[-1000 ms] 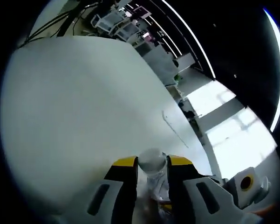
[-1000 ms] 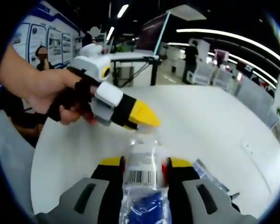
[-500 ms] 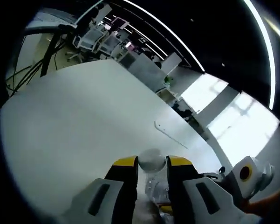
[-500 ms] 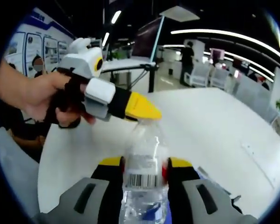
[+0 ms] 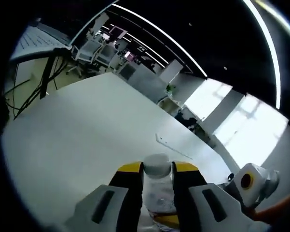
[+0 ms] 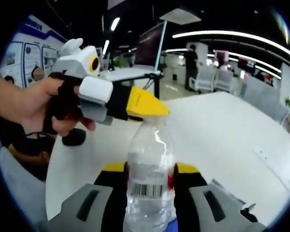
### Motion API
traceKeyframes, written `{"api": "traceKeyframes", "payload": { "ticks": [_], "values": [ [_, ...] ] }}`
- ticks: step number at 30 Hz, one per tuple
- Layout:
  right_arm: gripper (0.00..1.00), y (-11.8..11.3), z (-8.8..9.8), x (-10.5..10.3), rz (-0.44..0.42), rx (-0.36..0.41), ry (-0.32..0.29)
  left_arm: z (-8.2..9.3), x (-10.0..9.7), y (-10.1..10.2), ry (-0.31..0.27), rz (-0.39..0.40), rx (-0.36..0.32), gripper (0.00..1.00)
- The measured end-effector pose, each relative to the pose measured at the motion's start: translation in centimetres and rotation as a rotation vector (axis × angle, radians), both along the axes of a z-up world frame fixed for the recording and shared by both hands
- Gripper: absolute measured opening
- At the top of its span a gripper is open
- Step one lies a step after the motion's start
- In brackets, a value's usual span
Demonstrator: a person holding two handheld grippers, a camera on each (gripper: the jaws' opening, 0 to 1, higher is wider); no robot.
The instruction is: Arrange the tabletop items into an orderly group along one side of the table until the central work area is clear of visible clutter.
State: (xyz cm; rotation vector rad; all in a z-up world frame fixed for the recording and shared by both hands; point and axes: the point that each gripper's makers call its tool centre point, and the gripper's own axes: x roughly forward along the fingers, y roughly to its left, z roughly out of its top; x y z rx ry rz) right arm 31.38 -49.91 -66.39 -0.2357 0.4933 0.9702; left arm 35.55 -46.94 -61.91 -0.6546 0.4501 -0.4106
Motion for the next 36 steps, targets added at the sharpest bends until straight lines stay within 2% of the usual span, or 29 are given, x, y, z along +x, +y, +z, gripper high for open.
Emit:
{"api": "traceKeyframes", "payload": {
  "ticks": [14,22,36],
  "values": [
    [0.32,1.0,0.0,-0.1,-0.001,0.023,0.020,1.4,-0.5,-0.4,-0.066,-0.068,0.134,0.21],
    [0.33,1.8,0.3,-0.2,0.019,0.025,0.011,2.6,-1.3,-0.8,-0.128,-0.137,0.256,0.22],
    [0.34,1.9,0.3,-1.0,0.063,0.009,-0.026,3.0,-2.7,-1.3,-0.145,-0.180,0.320,0.22]
  ]
}}
